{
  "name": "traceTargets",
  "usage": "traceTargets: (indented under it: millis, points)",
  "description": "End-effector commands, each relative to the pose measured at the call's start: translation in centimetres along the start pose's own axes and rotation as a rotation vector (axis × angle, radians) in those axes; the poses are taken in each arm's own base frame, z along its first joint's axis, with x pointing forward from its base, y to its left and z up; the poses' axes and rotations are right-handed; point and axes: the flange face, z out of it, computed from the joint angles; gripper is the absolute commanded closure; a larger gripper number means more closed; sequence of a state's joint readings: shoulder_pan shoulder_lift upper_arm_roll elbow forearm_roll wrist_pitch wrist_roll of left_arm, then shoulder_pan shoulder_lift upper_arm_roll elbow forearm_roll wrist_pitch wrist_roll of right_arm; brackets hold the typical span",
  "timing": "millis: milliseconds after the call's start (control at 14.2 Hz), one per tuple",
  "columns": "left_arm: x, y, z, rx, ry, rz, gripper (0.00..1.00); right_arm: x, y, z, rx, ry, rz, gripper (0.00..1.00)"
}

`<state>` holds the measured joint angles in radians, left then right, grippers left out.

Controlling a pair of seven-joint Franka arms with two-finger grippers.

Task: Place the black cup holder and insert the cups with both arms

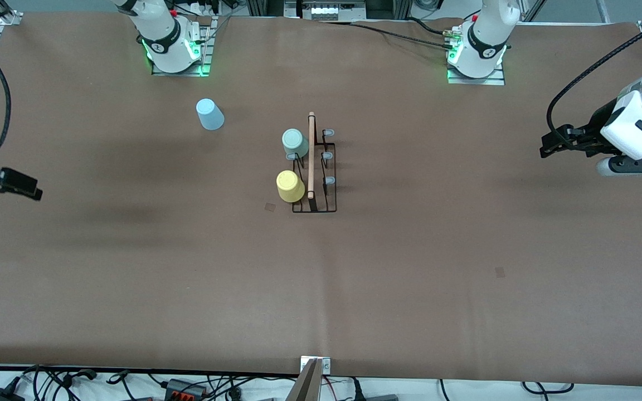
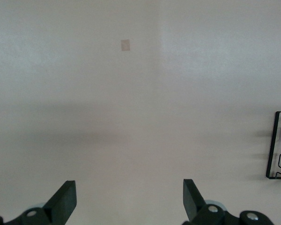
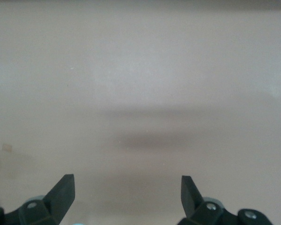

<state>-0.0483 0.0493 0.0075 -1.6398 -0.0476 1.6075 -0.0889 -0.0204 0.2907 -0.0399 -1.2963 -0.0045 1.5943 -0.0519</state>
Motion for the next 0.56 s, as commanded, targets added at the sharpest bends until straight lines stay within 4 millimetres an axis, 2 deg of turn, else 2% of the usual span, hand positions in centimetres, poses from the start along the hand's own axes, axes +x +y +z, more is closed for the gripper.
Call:
traceTargets:
  millis: [0, 212, 494]
  points:
    - [0.1, -0.2, -0.2, -0.027, 0.002, 0.001, 0.0, -1.7, -1.0, -0.2, 0.006, -0.004, 0.003, 0.0]
    - [0.1, -0.3, -0.2, -0.027, 0.0, 0.006, 0.0, -2.9, -1.2, 0.2, 0.006, -0.022, 0.029, 0.0]
    - [0.2, -0.3, -0.1, -0.027, -0.001, 0.008, 0.0, -7.3, -1.1, 1.5, 0.013, 0.01, 0.032, 0.0]
